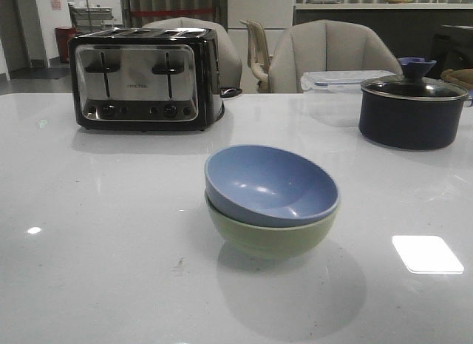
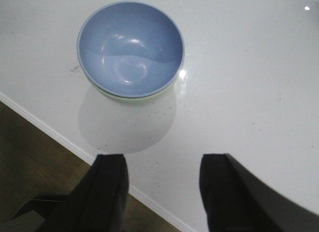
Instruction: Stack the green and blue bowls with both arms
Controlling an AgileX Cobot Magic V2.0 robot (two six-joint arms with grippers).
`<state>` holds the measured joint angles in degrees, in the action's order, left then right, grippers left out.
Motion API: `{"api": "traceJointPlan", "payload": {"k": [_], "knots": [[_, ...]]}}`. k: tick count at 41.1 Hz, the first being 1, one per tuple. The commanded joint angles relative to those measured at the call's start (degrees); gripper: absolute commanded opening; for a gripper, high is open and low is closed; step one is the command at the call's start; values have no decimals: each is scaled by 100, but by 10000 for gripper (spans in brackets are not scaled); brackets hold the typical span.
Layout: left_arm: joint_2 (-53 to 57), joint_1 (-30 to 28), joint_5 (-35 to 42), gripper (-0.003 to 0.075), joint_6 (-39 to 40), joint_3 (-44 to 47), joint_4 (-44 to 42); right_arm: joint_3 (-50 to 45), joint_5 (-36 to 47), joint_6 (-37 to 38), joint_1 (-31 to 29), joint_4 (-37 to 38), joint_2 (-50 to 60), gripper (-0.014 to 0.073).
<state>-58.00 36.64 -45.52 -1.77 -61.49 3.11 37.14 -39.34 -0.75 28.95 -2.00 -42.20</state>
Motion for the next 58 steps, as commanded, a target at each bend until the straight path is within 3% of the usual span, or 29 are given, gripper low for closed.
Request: {"api": "traceJointPlan", "payload": {"k": [1, 12, 25, 29, 39, 42, 58], "knots": [[870, 23, 463, 510, 26, 415, -8, 156, 366, -58, -1, 31, 18, 451], [2443, 23, 464, 510, 26, 1607, -51, 156, 301, -58, -1, 31, 18, 451], [2731, 23, 479, 505, 26, 2050, -68, 156, 270, -58, -1, 36, 18, 430], [2731, 23, 493, 441, 26, 2063, -78, 156, 276, -58, -1, 36, 18, 325], [2731, 23, 493, 167, 26, 2063, -78, 156, 276, -58, -1, 36, 18, 37], [2731, 23, 483, 100, 26, 2063, -78, 156, 276, -58, -1, 36, 18, 36], [2731, 23, 483, 100, 26, 2063, -78, 156, 276, -58, -1, 36, 18, 34]]}}
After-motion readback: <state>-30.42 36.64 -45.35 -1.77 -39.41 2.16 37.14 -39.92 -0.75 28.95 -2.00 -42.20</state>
